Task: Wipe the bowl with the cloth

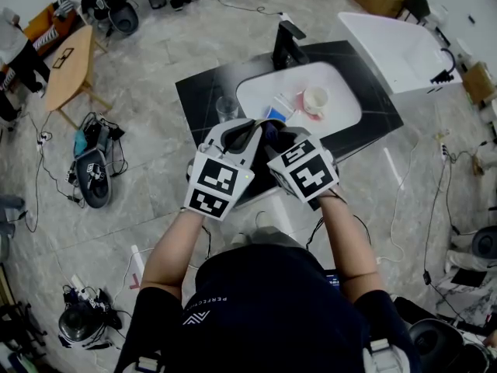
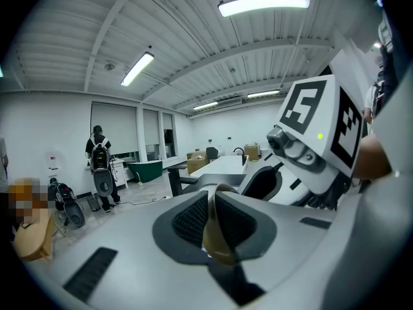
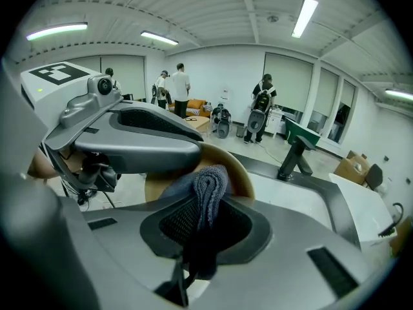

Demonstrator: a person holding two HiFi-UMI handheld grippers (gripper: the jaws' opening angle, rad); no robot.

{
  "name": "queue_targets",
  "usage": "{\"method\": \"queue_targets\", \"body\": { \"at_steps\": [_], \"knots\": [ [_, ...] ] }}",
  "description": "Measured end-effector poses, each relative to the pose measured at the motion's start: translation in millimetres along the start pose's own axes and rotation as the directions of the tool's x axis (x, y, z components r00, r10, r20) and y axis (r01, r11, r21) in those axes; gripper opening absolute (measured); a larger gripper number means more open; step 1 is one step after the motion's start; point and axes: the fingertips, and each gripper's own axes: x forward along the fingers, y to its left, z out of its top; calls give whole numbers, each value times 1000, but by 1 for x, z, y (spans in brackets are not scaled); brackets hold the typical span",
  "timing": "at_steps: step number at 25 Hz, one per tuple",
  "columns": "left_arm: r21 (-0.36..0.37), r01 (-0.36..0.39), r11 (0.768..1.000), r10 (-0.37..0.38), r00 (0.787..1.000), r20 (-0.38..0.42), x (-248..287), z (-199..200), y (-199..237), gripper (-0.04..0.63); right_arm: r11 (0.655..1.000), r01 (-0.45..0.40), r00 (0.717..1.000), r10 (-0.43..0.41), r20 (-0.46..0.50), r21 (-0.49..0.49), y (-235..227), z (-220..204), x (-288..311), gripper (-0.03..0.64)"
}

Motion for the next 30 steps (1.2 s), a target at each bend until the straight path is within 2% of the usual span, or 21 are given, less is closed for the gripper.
{"method": "queue_targets", "body": {
  "at_steps": [17, 24, 30],
  "knots": [
    [34, 0, 999, 0, 1000, -15, 3, -9, -1, 25, 980, -198, 978, 197, -71, -11, 33, -10, -2, 81],
    [-65, -4, 998, 2, 1000, -30, 4, -22, 13, 18, 963, -271, 962, 271, -21, -12, 42, -4, -12, 81],
    [-82, -37, 996, 34, 998, -46, 4, -26, 24, 18, 951, -308, 951, 308, 26, -11, 45, 2, -22, 81]
  ]
}}
